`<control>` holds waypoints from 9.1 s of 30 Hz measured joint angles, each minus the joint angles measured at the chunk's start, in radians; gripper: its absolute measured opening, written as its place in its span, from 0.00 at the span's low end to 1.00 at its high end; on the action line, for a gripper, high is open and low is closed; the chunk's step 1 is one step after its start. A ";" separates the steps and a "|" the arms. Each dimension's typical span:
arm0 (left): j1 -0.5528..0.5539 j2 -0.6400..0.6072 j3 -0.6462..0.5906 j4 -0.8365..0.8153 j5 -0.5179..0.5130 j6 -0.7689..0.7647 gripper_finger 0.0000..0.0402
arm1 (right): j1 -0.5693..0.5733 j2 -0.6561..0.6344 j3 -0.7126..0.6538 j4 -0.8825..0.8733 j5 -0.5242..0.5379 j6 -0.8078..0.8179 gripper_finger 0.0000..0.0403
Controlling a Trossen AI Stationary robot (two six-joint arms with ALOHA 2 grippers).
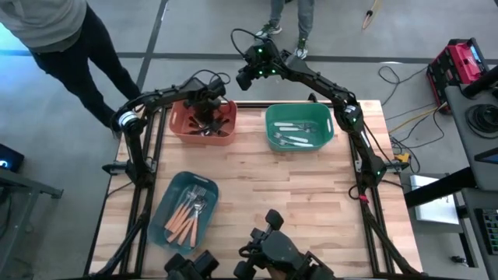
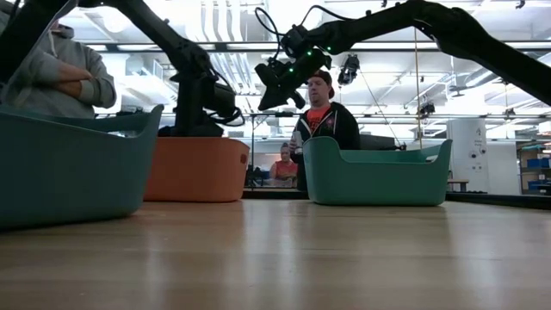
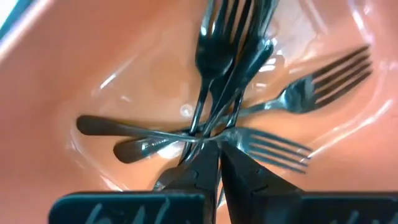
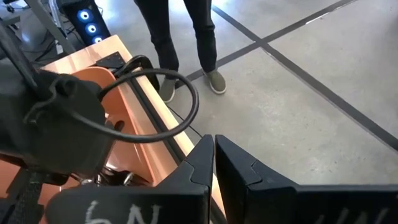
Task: Sort silverware by color (type)
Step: Adjust the black forks in the orange bin
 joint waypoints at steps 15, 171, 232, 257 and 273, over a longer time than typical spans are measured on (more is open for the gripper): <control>0.003 0.000 0.014 0.034 0.001 -0.062 0.08 | 0.000 -0.001 0.000 -0.005 0.000 -0.013 0.02; 0.030 0.061 0.006 0.086 0.073 -0.029 0.34 | 0.000 -0.002 0.000 -0.016 0.001 -0.020 0.02; 0.028 0.064 -0.022 0.078 0.151 -0.044 0.00 | 0.000 -0.002 0.000 -0.016 0.001 -0.019 0.02; 0.028 0.012 -0.020 0.026 0.150 0.128 0.00 | 0.000 -0.002 0.000 -0.023 0.001 -0.019 0.02; 0.028 -0.015 -0.018 0.000 0.148 0.178 0.00 | 0.000 -0.001 0.000 -0.023 0.001 -0.019 0.02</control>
